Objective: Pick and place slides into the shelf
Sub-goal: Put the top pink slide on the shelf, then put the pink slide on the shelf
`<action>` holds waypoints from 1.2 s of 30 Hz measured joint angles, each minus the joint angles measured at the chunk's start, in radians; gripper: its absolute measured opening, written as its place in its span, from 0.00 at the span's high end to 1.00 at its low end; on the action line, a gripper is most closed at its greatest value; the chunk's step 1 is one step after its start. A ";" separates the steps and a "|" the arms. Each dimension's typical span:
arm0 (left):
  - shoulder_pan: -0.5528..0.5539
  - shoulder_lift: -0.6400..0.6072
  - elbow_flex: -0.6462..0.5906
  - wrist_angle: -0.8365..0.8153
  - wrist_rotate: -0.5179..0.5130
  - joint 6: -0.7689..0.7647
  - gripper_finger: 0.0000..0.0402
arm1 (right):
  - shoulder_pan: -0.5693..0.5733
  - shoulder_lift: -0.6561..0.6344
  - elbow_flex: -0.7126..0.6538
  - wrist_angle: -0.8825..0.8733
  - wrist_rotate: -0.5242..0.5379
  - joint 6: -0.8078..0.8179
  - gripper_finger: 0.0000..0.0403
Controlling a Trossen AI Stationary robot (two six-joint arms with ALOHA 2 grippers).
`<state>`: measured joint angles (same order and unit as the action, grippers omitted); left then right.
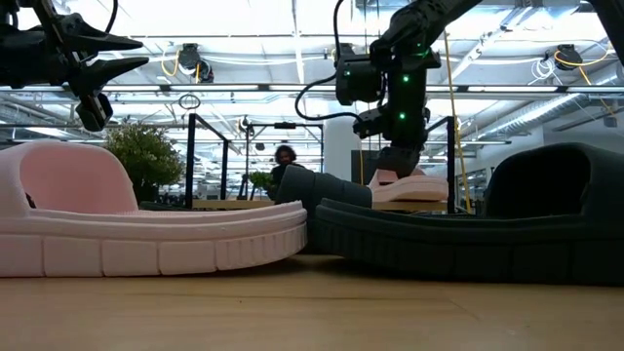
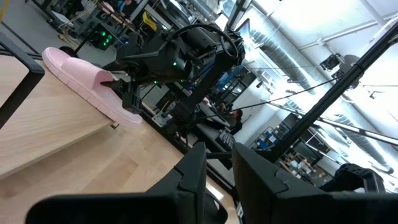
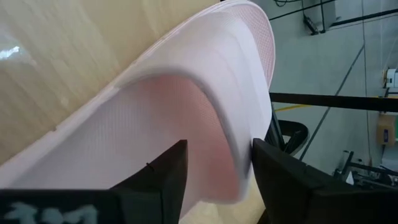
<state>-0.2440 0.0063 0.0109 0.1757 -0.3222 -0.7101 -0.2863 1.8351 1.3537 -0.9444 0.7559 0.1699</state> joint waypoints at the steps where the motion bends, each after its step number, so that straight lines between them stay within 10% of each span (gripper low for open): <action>1: 0.000 0.000 0.000 0.000 0.000 0.000 0.82 | 0.002 0.000 0.000 -0.003 0.000 0.000 0.57; 17: 0.000 0.000 0.000 0.000 0.001 0.001 0.82 | 0.085 -0.108 0.000 -0.026 -0.033 -0.003 0.52; 26: 0.000 0.000 0.000 0.000 0.002 0.000 0.82 | 0.217 -0.243 0.000 0.025 -0.472 -0.021 0.52; 36: 0.000 0.000 0.000 0.000 0.005 -0.003 0.82 | 0.403 -0.329 0.001 0.646 -0.707 -0.312 0.52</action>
<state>-0.2436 0.0063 0.0105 0.1761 -0.3173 -0.7133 0.1170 1.5059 1.3544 -0.2986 0.0490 -0.1420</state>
